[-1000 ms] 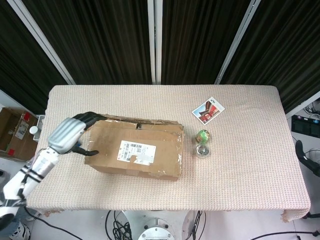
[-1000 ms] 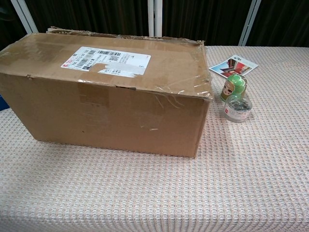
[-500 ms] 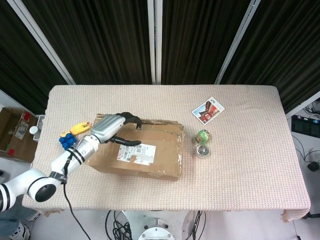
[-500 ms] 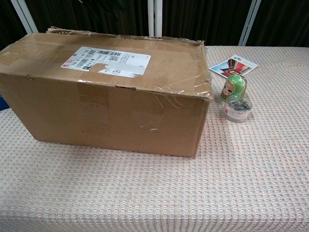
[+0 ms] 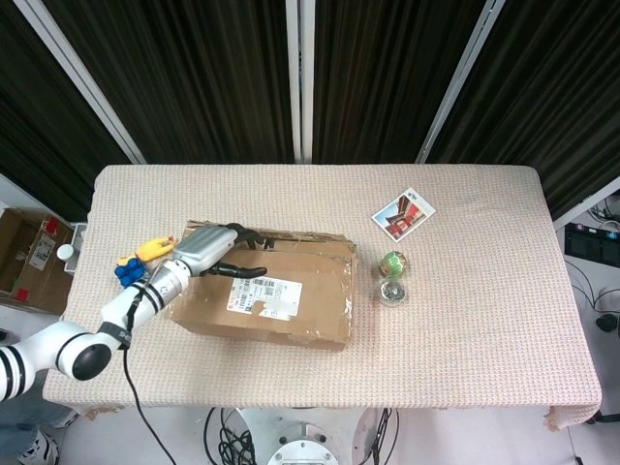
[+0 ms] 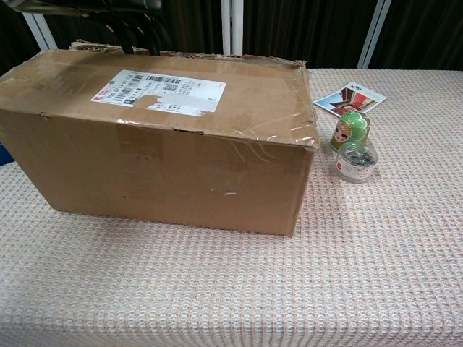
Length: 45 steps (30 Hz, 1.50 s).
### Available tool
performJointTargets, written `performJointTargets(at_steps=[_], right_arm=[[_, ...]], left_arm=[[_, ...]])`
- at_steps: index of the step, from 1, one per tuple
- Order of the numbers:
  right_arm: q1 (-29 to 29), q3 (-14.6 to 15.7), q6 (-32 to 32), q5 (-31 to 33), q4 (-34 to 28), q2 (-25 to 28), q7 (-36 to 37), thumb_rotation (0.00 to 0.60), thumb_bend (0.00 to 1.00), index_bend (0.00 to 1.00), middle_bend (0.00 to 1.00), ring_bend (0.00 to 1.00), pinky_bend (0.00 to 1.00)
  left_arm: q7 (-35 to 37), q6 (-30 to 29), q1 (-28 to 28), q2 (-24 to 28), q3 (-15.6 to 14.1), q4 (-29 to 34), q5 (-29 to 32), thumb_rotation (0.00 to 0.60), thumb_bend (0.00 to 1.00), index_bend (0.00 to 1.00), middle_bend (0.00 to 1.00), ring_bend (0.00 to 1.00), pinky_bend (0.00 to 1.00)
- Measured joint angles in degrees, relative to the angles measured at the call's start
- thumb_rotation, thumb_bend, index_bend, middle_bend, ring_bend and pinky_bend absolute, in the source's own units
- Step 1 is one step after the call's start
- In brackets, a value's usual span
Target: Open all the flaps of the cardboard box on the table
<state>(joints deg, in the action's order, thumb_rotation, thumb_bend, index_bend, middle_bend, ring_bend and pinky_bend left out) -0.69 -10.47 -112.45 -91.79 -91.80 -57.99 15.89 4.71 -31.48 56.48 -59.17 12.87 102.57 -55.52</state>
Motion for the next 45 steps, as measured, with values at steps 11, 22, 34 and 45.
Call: performJointTargets(at_steps=[11, 22, 34, 45], right_arm=[[-0.03, -0.86, 1.42, 0.78, 0.14, -0.3, 0.55, 0.6, 0.32, 0.0, 0.0, 0.0, 0.0], [0.42, -1.5, 2.68, 0.66, 0.42, -0.66, 1.13, 0.6, 0.32, 0.0, 0.0, 0.0, 0.0], [1.55, -1.85, 3.6, -1.15, -0.16, -1.1, 0.6, 0.6, 0.32, 0.0, 0.0, 0.0, 0.0], [2.04, -1.68, 3.85, -2.77, -1.35, -1.21, -0.71, 0.6, 0.32, 0.0, 0.0, 0.0, 0.0]], left_arm=[[3.22, -0.8, -0.89, 2.85, 1.84, 3.31, -1.74, 0.087, 0.0, 0.21, 0.45, 0.15, 0.23], [9.45, -1.75, -3.7, 13.59, 6.69, 13.14, -6.01, 0.084, 0.0, 0.08, 0.53, 0.22, 0.27], [26.17, 9.76, -10.43, 33.65, 10.61, 23.83, -12.45, 0.089, 0.0, 0.06, 0.63, 0.37, 0.41], [37.36, 22.72, -16.07, 38.49, 14.8, 26.3, -19.56, 0.082, 0.0, 0.05, 0.54, 0.32, 0.35]])
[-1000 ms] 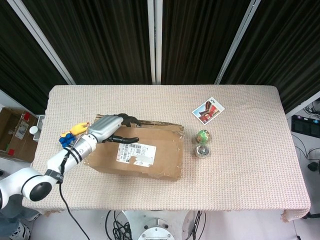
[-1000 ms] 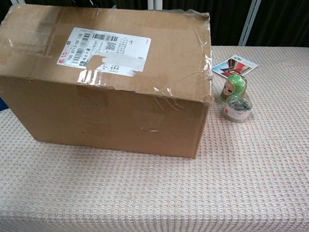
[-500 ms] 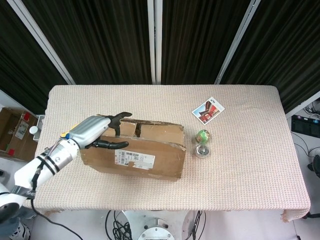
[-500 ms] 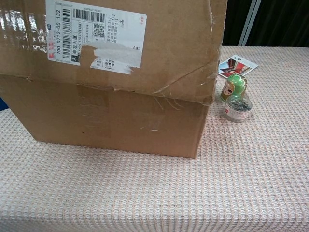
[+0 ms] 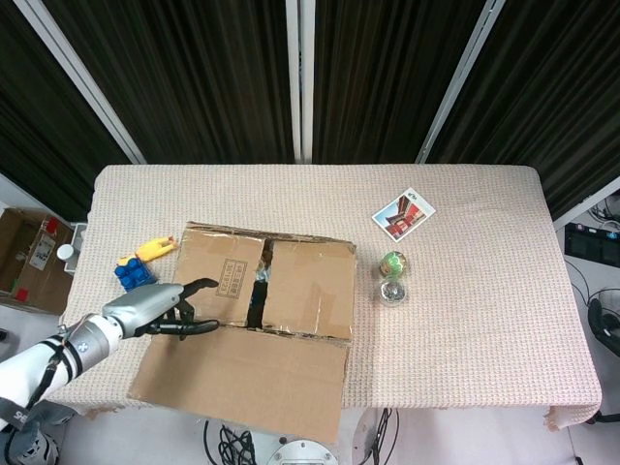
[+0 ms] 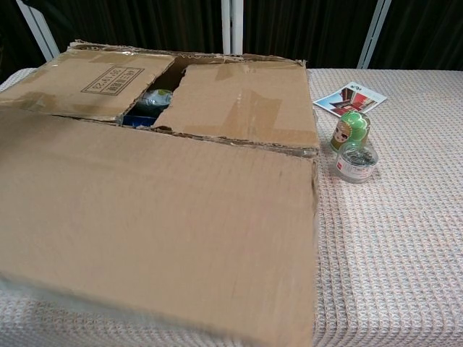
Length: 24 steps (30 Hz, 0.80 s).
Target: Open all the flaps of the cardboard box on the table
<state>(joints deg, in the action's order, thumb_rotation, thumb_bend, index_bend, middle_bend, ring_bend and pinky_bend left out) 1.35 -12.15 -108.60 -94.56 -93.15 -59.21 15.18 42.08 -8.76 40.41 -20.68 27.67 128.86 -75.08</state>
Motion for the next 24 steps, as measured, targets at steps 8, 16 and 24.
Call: performJointTargets(at_steps=[8, 16, 24], right_arm=[[-0.28, 0.3, 0.33, 0.16, -0.04, 0.16, -0.14, 0.6, 0.32, 0.0, 0.0, 0.0, 0.0], [-0.28, 0.42, 0.93, 0.41, -0.38, 0.36, -0.19, 0.6, 0.32, 0.0, 0.0, 0.0, 0.0], [-0.53, 0.78, 1.64, 1.18, -0.16, 0.27, 0.27, 0.6, 0.32, 0.0, 0.0, 0.0, 0.0]], left_arm=[[5.17, -16.29, -5.98, -1.96, 0.29, -2.63, -10.96, 0.125, 0.0, 0.06, 0.22, 0.17, 0.27], [-6.8, -28.41, -7.74, -12.75, -3.58, -7.45, -15.97, 0.166, 0.0, 0.2, 0.2, 0.13, 0.25], [-18.18, -29.59, -3.25, -26.43, -7.09, -10.81, -12.65, 0.194, 0.0, 0.17, 0.2, 0.13, 0.25]])
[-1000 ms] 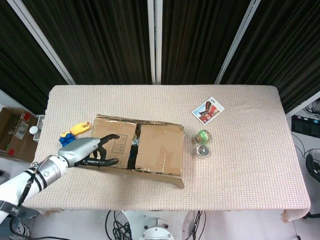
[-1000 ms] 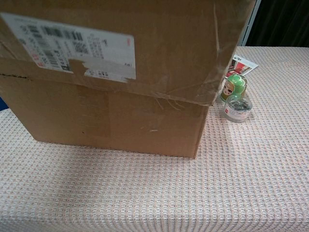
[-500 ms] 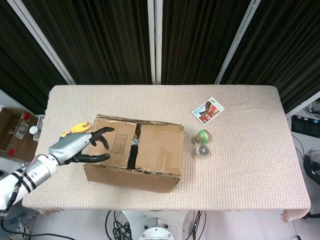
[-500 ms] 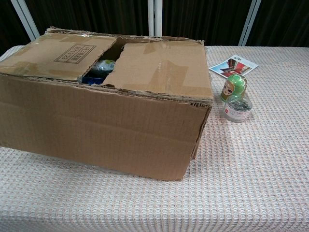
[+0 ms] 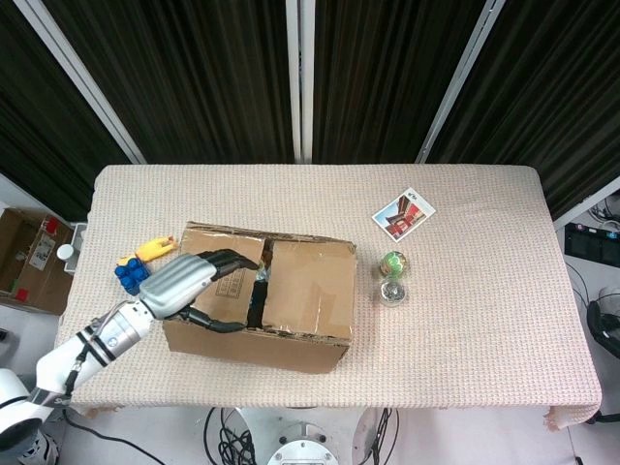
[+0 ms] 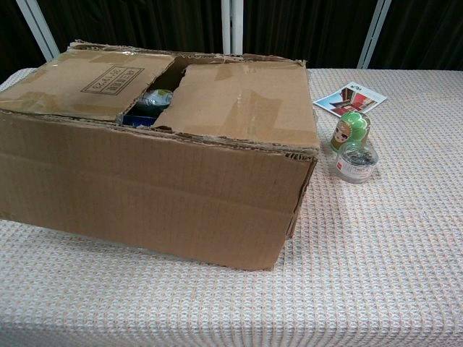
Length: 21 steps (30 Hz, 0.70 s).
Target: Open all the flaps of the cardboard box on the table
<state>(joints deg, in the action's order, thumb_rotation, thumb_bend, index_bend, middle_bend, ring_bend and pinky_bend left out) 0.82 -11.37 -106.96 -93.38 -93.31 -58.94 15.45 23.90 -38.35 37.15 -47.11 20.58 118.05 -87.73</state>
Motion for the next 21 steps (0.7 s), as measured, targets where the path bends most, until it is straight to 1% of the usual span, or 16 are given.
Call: performJointTargets(at_steps=[2, 5, 9, 12, 15, 19, 21], right_arm=[[-0.1, 0.04, 0.13, 0.31, 0.21, -0.03, 0.39, 0.6, 0.32, 0.0, 0.0, 0.0, 0.0], [-0.27, 0.08, 0.33, 0.76, 0.52, 0.01, 0.99, 0.6, 0.32, 0.0, 0.0, 0.0, 0.0], [-0.36, 0.04, 0.58, 1.23, 1.0, 0.04, 1.82, 0.6, 0.32, 0.0, 0.0, 0.0, 0.0], [-0.37, 0.02, 0.87, 1.64, 1.53, -0.11, 2.73, 0.6, 0.32, 0.0, 0.0, 0.0, 0.0], [-0.43, 0.03, 1.12, 2.06, 2.21, -0.34, 3.57, 0.6, 0.32, 0.0, 0.0, 0.0, 0.0], [-0.62, 0.0, 1.14, 2.43, 2.93, -0.52, 4.53, 0.6, 0.32, 0.0, 0.0, 0.0, 0.0], [-0.71, -0.01, 1.15, 2.56, 3.26, -0.55, 4.91, 0.6, 0.32, 0.0, 0.0, 0.0, 0.0]], left_arm=[[-0.48, 0.22, 1.29, -1.67, -0.42, -0.57, 0.75, 0.193, 0.0, 0.18, 0.21, 0.13, 0.25], [-3.06, 0.37, 3.85, -5.71, -1.17, -1.97, 1.24, 0.191, 0.0, 0.2, 0.24, 0.13, 0.25], [-8.93, -0.06, 7.89, -12.02, -2.34, -5.21, 0.47, 0.202, 0.0, 0.21, 0.31, 0.13, 0.24], [-12.31, -0.43, 10.59, -15.45, -3.38, -8.06, -0.77, 0.211, 0.0, 0.22, 0.33, 0.13, 0.24], [-14.91, -0.66, 12.1, -17.24, -4.43, -10.37, -1.8, 0.22, 0.0, 0.22, 0.34, 0.13, 0.23], [-18.62, -0.85, 13.2, -18.39, -5.63, -12.42, -2.46, 0.242, 0.0, 0.22, 0.34, 0.13, 0.23], [-21.04, -1.11, 13.51, -18.77, -6.28, -13.49, -2.53, 0.243, 0.0, 0.22, 0.34, 0.13, 0.23]])
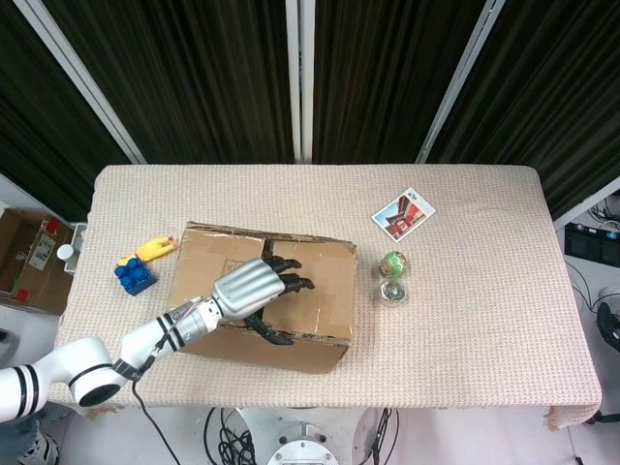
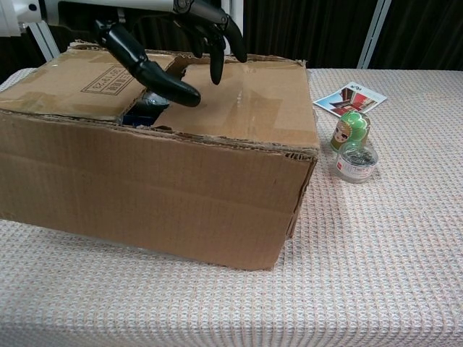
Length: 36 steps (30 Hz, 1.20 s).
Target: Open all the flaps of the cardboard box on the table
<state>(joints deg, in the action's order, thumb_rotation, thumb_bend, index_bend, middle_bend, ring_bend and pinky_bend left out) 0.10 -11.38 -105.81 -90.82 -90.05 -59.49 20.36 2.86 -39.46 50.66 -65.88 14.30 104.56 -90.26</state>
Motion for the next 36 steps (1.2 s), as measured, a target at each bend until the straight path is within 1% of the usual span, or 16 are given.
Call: performJointTargets(at_steps=[3, 8, 17, 18, 22, 28, 36], right_arm=[[-0.05, -0.03, 0.07, 0.1, 0.2, -0.01, 0.41, 0.6, 0.32, 0.0, 0.0, 0.0, 0.0], [0.08, -0.02, 0.17, -0.21, 0.22, -0.3, 0.61, 0.6, 0.31, 0.0, 0.0, 0.0, 0.0], [0.27, -0.05, 0.15, -0.61, 0.22, -0.75, 0.64, 0.6, 0.31, 0.0, 0.0, 0.0, 0.0], [0.29, -0.06, 0.17, -0.62, 0.2, -0.74, 0.64, 0.6, 0.31, 0.0, 0.0, 0.0, 0.0], [0.4, -0.1, 0.39, -0.56, 0.27, -0.81, 0.6, 0.6, 0.31, 0.0, 0.0, 0.0, 0.0], [0.43, -0.23, 0.49, -0.19, 0.65, -1.09, 0.99, 0.6, 0.31, 0.0, 0.0, 0.0, 0.0], [0.61, -0.45, 0.82, 0.05, 0.82, -1.1, 1.43, 0.6, 0.31, 0.0, 0.0, 0.0, 0.0]], left_arm=[[-3.25, -0.55, 0.18, -0.18, -1.14, -1.31, 0.35, 0.246, 0.0, 0.22, 0.35, 0.13, 0.23], [-6.37, -1.45, 0.2, -0.07, -3.17, -2.87, 0.85, 0.25, 0.0, 0.22, 0.36, 0.13, 0.23], [-7.71, -0.21, 0.81, 2.11, -4.38, -2.81, 4.48, 0.207, 0.0, 0.21, 0.38, 0.13, 0.23], [-7.93, 0.24, 1.01, 2.69, -4.53, -2.62, 5.03, 0.201, 0.01, 0.22, 0.38, 0.13, 0.23], [-8.93, 1.35, 1.62, 3.88, -5.26, -1.98, 5.91, 0.19, 0.1, 0.21, 0.39, 0.13, 0.23], [-11.88, 1.01, 1.99, 4.56, -5.9, -1.89, 5.92, 0.192, 0.14, 0.21, 0.4, 0.13, 0.23], [-19.32, -2.69, 1.39, 6.75, -6.05, -0.17, 5.66, 0.191, 0.15, 0.21, 0.4, 0.13, 0.23]])
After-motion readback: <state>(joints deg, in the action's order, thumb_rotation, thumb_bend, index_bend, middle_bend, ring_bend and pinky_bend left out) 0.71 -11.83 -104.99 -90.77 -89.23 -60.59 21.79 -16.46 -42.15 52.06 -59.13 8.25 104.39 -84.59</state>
